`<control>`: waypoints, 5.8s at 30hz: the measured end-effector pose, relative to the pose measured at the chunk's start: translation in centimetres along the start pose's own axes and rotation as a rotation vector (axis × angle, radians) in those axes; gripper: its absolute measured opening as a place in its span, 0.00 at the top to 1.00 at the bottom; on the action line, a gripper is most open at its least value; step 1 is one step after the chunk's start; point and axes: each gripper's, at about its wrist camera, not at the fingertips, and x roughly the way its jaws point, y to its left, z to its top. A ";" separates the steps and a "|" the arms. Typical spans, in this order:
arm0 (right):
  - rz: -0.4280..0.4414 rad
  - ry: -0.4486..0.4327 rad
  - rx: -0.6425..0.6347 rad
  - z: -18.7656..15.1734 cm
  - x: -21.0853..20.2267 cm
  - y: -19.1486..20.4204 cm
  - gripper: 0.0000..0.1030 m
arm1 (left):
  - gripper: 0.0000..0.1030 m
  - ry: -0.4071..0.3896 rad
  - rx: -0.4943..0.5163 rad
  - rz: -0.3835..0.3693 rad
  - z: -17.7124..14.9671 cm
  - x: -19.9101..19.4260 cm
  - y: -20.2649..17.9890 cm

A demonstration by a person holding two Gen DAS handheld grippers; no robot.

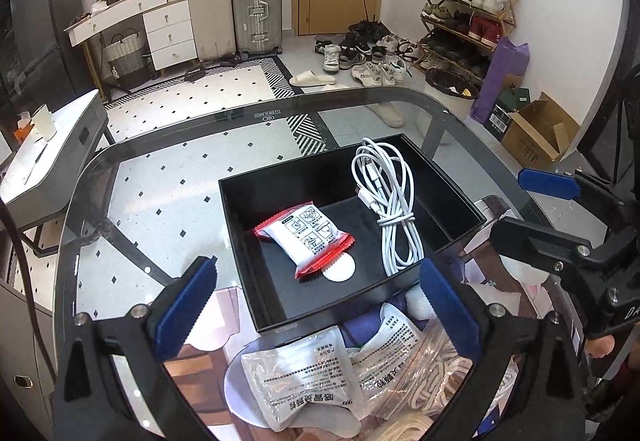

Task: Organize soft objects
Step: 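Withdraw both tools from the box toward the remaining items, then close the right tool on the bubble wrap while the left tool grasps a white pouch, then lift the white pouch with the left tool while the right tool holds the bubble wrap, then carry the white pouch with the left tool over the box while the right tool carries bubble wrap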

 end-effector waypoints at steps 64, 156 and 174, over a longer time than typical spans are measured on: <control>0.024 0.131 0.032 -4.8 1.3 0.6 0.15 | 0.00 0.116 -0.094 0.024 -7.9 1.8 1.8; 0.019 0.072 -0.026 -4.2 -2.1 2.1 0.62 | 0.68 0.017 -0.076 0.038 -8.2 -4.0 0.8; 0.039 0.015 -0.058 -1.8 -3.5 3.3 0.62 | 0.68 -0.049 -0.071 0.031 -5.6 -6.0 -0.1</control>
